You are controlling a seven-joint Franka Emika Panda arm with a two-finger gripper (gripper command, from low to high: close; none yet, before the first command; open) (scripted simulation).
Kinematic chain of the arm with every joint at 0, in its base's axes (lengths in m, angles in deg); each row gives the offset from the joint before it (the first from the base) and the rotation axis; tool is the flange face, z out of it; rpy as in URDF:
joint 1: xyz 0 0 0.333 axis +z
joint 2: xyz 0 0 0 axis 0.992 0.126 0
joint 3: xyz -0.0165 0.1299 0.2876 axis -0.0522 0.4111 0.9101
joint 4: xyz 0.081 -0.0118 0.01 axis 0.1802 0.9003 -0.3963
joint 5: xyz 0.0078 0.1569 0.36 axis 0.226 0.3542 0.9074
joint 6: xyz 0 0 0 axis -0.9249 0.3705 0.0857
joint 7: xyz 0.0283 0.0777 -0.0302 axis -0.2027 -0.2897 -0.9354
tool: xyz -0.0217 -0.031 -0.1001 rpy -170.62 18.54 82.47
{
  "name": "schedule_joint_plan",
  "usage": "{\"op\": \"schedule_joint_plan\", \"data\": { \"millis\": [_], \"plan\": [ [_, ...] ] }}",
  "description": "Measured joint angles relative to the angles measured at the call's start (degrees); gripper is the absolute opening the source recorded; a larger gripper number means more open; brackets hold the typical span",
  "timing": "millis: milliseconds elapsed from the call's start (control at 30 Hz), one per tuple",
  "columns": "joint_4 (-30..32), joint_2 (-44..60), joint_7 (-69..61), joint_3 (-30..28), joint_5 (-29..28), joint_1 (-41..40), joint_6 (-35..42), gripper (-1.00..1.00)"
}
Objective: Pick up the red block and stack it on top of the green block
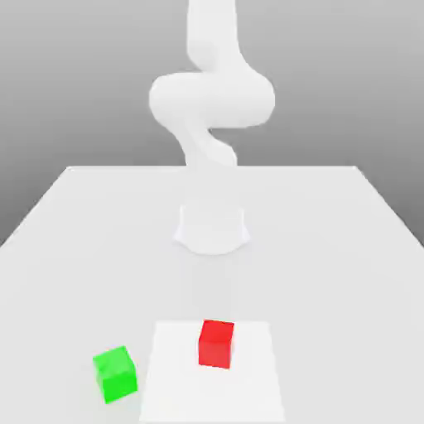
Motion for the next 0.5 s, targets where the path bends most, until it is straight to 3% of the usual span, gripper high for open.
{"op": "schedule_joint_plan", "data": {
  "millis": [500],
  "plan": [
    [19.66,32.14,6.75,2.14,0.71,-1.11,-19.69,0.00]
  ]
}}
